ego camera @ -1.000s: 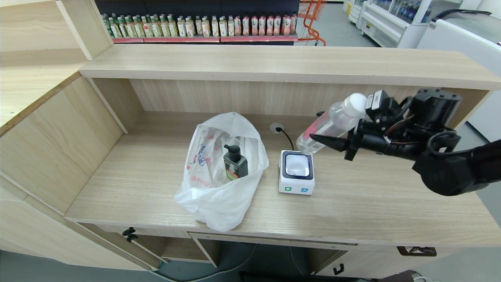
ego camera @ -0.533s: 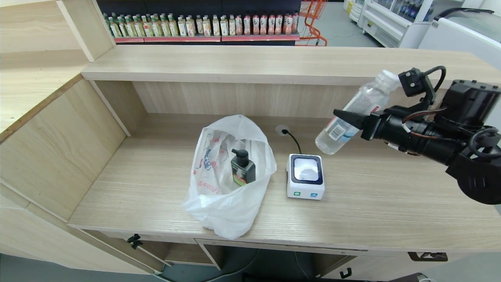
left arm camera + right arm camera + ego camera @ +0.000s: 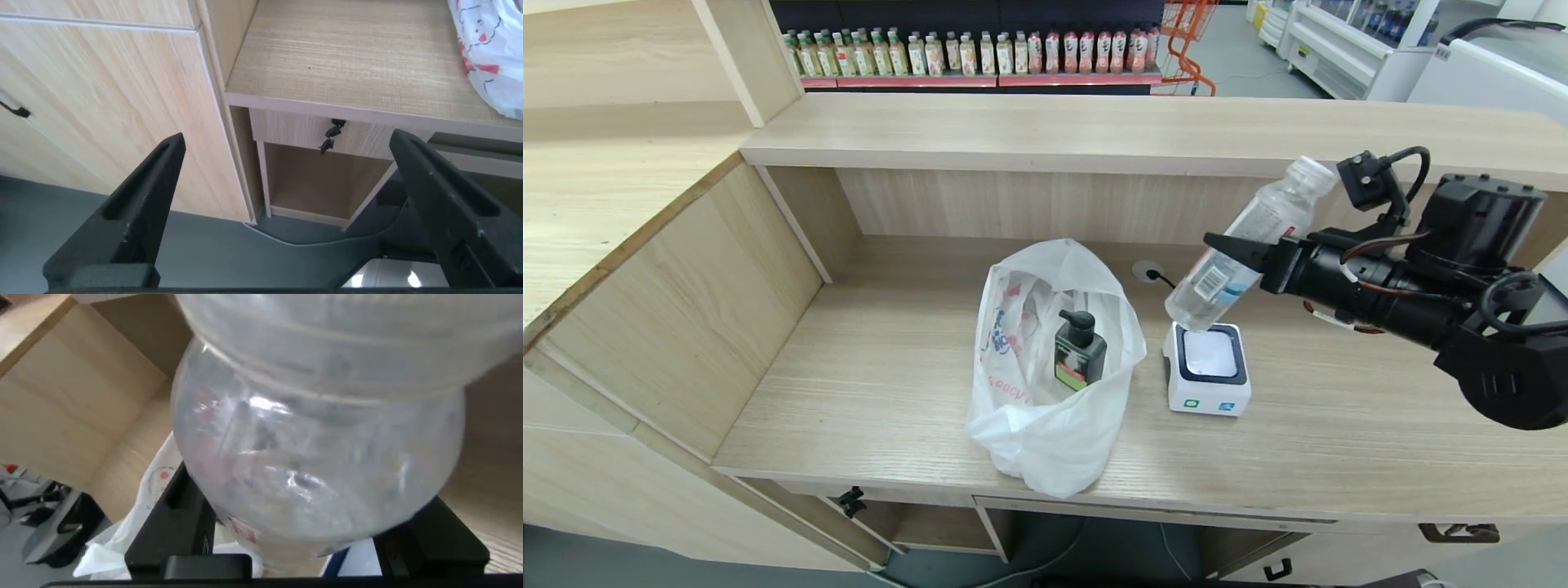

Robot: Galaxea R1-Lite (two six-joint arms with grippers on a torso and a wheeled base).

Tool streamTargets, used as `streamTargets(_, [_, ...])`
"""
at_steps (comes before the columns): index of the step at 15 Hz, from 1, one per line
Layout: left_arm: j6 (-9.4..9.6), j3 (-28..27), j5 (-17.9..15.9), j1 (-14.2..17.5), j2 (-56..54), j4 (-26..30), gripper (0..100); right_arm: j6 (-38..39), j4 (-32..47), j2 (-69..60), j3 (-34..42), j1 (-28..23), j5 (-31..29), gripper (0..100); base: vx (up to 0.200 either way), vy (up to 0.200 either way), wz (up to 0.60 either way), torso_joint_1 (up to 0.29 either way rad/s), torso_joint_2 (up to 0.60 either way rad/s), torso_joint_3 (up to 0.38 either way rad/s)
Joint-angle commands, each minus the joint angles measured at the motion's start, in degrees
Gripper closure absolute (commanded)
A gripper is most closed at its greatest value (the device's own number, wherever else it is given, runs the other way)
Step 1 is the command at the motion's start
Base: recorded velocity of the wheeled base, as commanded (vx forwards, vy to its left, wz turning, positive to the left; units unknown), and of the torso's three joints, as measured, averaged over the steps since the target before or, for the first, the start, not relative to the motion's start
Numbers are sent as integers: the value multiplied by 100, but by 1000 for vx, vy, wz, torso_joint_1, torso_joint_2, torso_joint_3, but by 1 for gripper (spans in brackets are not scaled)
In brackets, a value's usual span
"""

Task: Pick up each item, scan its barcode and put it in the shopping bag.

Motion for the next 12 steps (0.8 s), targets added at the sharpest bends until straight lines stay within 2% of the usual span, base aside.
streamTargets(1, [-1, 0, 3, 0, -2, 1, 0, -28, -13, 234, 30, 57, -84, 100, 0, 0, 0, 0, 0, 0])
streamTargets(3, [-1, 0, 3, 0, -2, 1, 0, -36, -22, 251, 12, 66, -427, 100, 0, 0, 0, 0, 0, 0])
streamTargets(6, [-1, 0, 3, 0, -2, 1, 0, -36, -22, 304, -84, 207, -427, 100, 0, 0, 0, 0, 0, 0])
streamTargets(8, [-1, 0, 3, 0, -2, 1, 0, -116, -268, 744, -427, 312, -436, 100, 0, 0, 0, 0, 0, 0])
streamTargets(11, [-1, 0, 3, 0, -2, 1, 0, -660, -374, 1315, -788, 330, -348, 100, 0, 0, 0, 0, 0, 0])
streamTargets(12, [-1, 0, 3, 0, -2, 1, 0, -713, -637, 1570, -919, 374, -251, 100, 0, 0, 0, 0, 0, 0])
